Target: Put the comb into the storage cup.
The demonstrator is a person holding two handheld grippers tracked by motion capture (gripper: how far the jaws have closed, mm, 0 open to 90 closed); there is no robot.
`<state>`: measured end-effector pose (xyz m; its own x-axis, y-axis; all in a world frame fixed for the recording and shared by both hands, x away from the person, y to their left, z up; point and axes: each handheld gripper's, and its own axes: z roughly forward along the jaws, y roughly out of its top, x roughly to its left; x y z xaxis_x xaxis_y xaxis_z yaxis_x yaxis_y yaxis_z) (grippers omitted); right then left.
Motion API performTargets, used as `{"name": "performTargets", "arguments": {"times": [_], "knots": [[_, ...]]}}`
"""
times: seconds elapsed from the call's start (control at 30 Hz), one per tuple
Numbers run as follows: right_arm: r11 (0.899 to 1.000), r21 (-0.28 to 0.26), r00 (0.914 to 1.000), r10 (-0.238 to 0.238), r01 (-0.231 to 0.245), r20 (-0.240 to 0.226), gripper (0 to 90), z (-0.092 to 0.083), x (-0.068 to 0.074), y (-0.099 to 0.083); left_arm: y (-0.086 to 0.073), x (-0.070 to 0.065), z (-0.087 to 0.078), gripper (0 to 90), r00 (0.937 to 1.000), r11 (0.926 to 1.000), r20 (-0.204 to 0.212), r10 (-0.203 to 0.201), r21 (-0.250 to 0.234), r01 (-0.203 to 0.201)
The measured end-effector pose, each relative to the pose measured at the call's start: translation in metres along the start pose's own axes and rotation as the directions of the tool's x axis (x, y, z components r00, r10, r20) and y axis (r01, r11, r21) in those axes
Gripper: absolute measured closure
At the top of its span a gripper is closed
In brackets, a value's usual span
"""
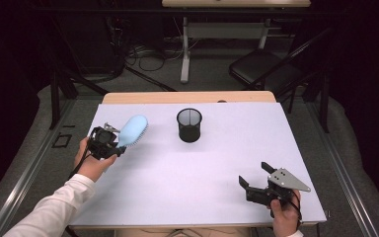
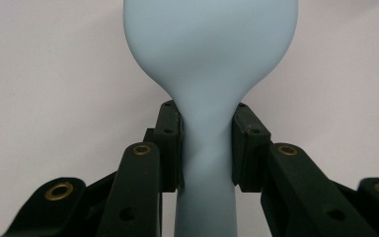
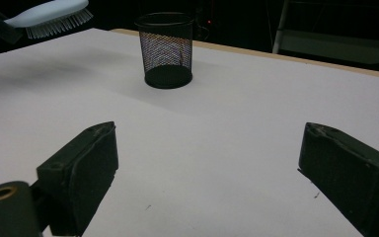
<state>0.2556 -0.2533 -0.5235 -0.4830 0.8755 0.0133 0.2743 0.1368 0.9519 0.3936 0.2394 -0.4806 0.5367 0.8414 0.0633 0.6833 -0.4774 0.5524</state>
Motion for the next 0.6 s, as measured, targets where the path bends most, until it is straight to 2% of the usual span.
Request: {"name": "performTargets", "arguments": {"times": [0.23,0.6], "knots": [[1.0,0.001,1.0,-0.002,0.002,-0.001,7.8,0.001,0.0,0.0,0.008,-0.01,-0.007,69.6,0.9997,0.9992,0.001,0.022,-0.033,-0.022],[1.0,0.004,1.0,0.002,-0.002,0.001,7.8,0.001,0.0,-0.001,0.023,-0.027,-0.02,69.6,0.9979,0.9926,0.0,0.065,-0.103,-0.064]]}}
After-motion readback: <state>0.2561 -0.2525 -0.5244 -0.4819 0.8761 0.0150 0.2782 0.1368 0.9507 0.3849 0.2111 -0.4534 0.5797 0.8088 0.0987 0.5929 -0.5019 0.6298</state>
